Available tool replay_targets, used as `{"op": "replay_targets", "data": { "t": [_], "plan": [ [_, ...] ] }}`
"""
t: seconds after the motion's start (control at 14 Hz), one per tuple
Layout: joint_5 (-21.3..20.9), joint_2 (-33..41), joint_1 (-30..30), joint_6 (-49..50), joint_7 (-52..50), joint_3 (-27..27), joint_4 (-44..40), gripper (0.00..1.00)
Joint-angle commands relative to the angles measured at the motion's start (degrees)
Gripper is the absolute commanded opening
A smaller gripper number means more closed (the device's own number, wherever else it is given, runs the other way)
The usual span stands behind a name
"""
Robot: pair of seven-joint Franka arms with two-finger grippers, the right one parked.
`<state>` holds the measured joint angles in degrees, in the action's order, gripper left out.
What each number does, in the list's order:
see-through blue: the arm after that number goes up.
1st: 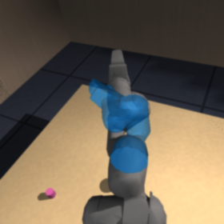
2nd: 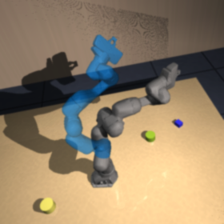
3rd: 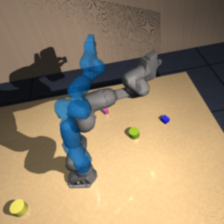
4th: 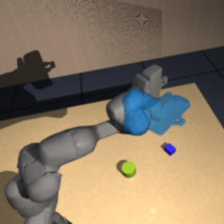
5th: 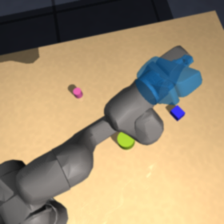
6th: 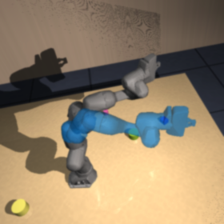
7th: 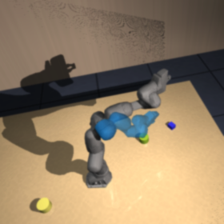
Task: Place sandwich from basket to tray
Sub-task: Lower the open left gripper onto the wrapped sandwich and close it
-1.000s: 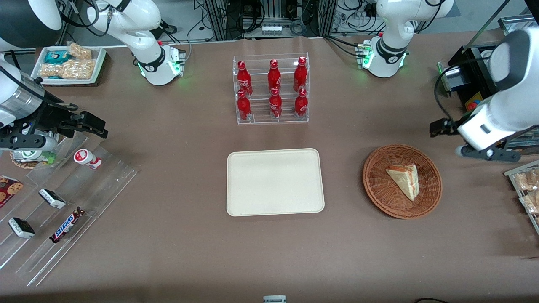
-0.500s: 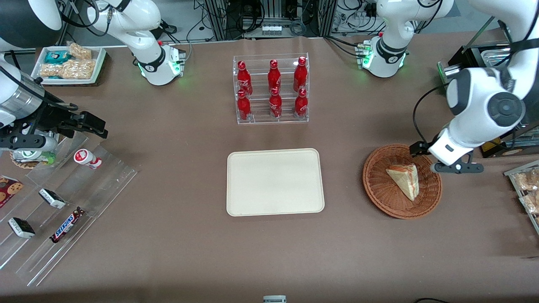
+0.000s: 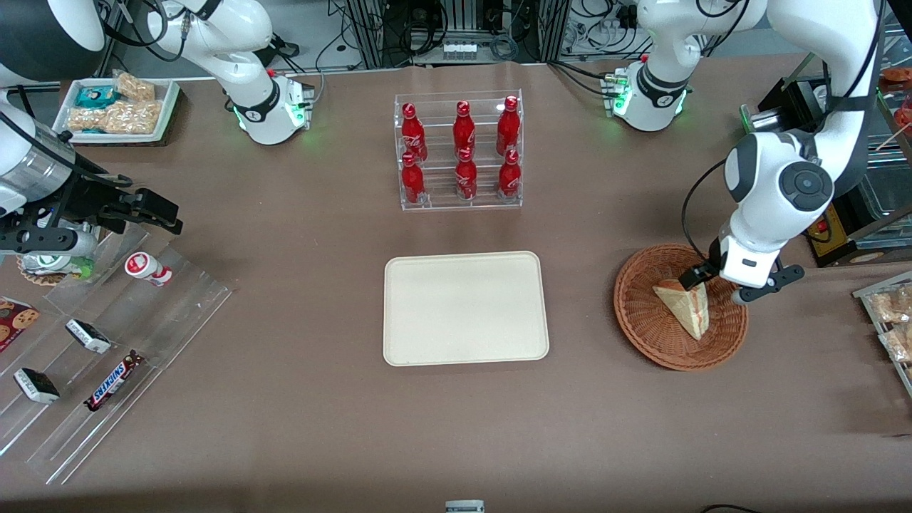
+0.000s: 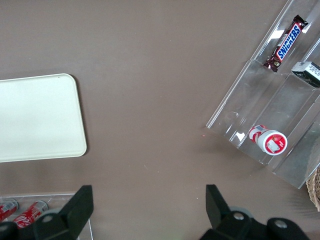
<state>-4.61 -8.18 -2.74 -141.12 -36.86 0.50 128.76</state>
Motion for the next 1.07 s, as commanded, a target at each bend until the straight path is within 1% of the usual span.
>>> {"op": "replay_targets", "data": {
  "t": [0.0,0.14,0.21,0.36,0.57,0.64,0.71,0.86,1.0],
  "plan": [
    [-0.31,-4.38,-0.33,-2.93,-10.39,0.02,-2.89,1.00],
    [-0.31,-6.58,-0.33,-3.02,-11.47,0.02,-4.30,1.00],
    [-0.66,-7.11,-0.33,-3.02,-11.04,0.02,-4.22,0.96],
    [-1.01,-7.29,-0.94,-2.85,-10.60,0.11,-3.70,0.76],
    [-1.10,-7.38,-1.74,-2.59,-10.42,0.11,-3.69,0.32],
    [-1.10,-7.38,-1.74,-2.41,-10.33,0.11,-3.69,0.20],
    [-1.19,-7.21,-1.82,-2.41,-9.55,0.11,-3.78,0.12],
    [-1.10,-6.50,-2.61,-1.36,-5.34,0.20,-4.39,0.11],
    [-0.92,-6.67,-4.36,3.01,-5.58,0.99,-8.15,0.11]
  ]
}}
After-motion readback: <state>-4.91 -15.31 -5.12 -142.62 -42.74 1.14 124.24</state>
